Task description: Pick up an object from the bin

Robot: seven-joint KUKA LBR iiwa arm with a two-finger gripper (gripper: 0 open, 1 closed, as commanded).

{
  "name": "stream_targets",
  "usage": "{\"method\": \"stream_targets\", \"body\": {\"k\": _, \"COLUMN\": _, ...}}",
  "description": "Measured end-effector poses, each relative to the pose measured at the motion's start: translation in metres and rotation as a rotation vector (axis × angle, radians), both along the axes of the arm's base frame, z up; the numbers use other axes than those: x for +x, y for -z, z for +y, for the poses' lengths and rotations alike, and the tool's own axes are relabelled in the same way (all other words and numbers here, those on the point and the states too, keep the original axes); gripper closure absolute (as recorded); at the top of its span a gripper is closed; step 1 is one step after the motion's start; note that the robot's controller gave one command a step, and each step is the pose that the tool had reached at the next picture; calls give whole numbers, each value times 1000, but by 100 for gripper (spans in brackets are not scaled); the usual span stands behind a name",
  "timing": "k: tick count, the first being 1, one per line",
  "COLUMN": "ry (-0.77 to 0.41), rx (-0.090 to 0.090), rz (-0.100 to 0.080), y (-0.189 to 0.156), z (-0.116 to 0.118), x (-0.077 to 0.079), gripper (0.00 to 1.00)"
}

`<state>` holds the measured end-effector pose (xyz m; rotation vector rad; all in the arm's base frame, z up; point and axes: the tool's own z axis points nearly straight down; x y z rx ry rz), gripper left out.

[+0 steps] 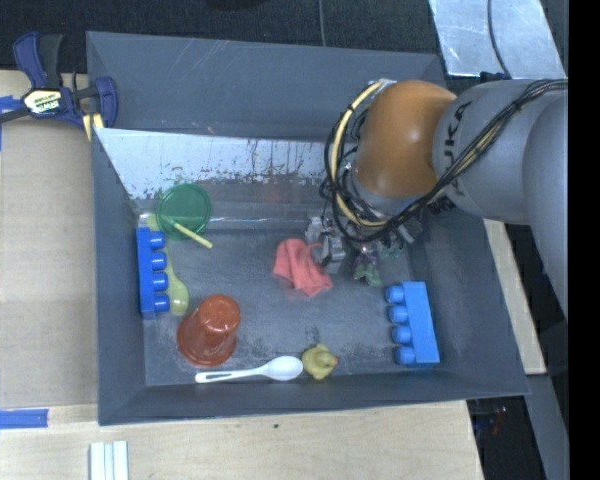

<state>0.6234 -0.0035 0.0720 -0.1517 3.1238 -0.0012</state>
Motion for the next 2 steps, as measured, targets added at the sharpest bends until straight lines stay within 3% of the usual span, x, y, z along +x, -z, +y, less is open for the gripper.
{"method": "stream_targets", "body": {"k": 1, "ry": 0, "rx": 0, "rz": 0, "y": 0, "z": 0, "x": 0, "gripper": 100}}
{"method": "stream_targets", "body": {"k": 2, "ry": -13, "rx": 0, "rz": 3, "y": -71, "z": 2, "x": -1, "gripper": 100}}
